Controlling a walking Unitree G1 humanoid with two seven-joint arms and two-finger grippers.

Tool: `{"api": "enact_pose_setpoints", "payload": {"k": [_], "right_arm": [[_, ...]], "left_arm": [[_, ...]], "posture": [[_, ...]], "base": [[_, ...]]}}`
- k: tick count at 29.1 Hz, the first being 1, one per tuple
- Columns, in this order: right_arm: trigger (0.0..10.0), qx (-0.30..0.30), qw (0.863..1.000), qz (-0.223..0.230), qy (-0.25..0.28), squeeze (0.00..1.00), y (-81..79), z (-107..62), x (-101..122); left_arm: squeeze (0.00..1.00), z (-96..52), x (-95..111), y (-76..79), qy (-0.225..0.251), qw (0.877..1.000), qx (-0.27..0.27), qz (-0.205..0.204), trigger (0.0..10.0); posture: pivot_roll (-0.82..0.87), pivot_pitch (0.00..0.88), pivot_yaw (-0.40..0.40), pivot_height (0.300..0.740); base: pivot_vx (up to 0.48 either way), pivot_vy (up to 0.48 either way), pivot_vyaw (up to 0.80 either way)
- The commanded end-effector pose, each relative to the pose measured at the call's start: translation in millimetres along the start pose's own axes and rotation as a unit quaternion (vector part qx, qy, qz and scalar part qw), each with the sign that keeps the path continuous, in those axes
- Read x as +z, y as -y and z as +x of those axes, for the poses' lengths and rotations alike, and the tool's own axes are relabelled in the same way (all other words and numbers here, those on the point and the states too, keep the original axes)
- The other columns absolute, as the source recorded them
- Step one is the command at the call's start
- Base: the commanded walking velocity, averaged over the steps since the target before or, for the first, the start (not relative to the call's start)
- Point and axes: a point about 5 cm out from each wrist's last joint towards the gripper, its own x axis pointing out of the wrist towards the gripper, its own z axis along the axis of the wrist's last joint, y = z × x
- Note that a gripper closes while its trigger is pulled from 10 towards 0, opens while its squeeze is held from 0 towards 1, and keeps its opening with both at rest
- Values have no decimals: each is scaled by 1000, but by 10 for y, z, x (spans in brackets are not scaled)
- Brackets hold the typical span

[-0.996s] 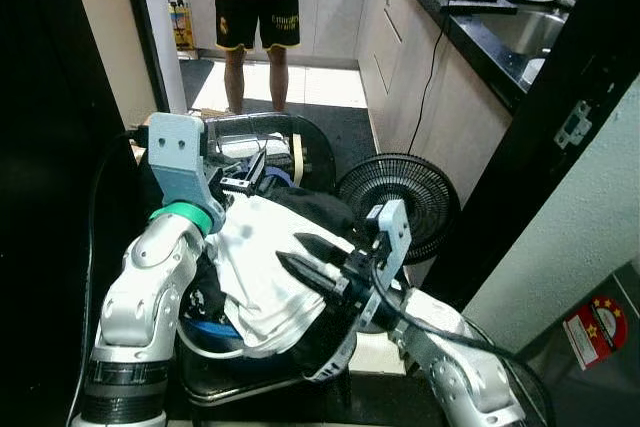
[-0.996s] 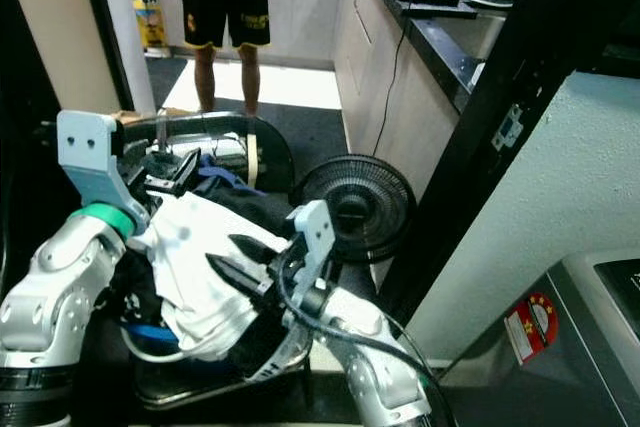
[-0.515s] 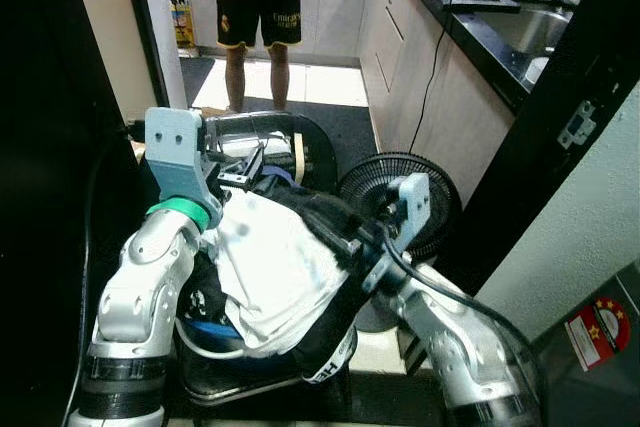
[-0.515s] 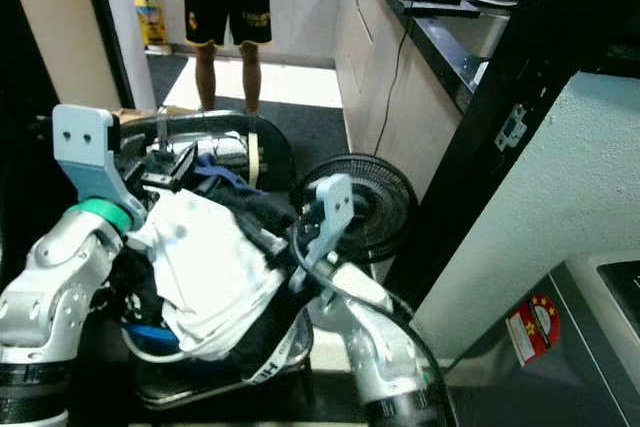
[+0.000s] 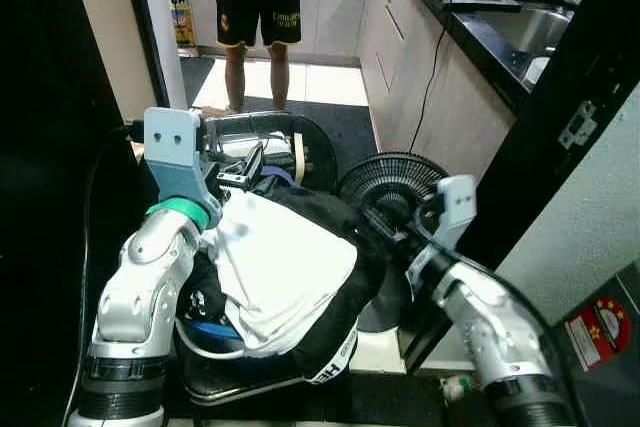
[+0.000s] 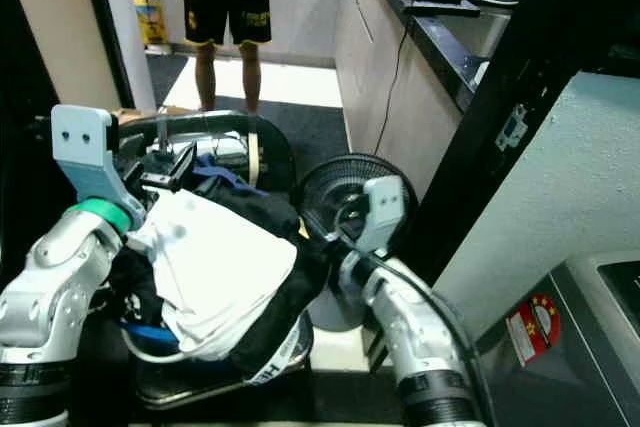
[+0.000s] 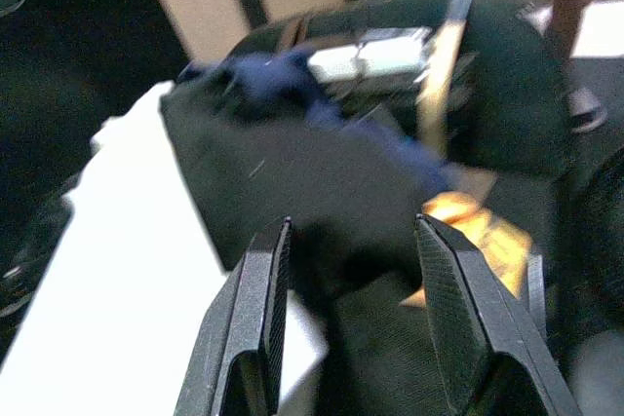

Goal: Clothes washing

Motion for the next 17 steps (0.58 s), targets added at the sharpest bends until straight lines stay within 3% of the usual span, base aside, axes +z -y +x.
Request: {"api": "enact_pose_setpoints", "payload": {"k": [1,8,17], "right_arm": [[10000,6,1000,-1,-11,0,-46,-19,-83],[10000,21,1000,4,-20,0,-125,-32,-196],[10000,16,1000,10,-11,0,-103,-42,-183]], "left_arm": [[0,-10,-34,36,-6,1000,-5,-4,10000],[0,-17,-41,36,-8,1000,-7,-5,10000],[0,-12,-38,42,-8,1000,-8,-7,10000]], "posture": [[-11,112,-37,740],[-12,111,-35,740],[-13,111,-33,740]], "base": [[0,0,0],[0,0,0],[0,0,0]]}}
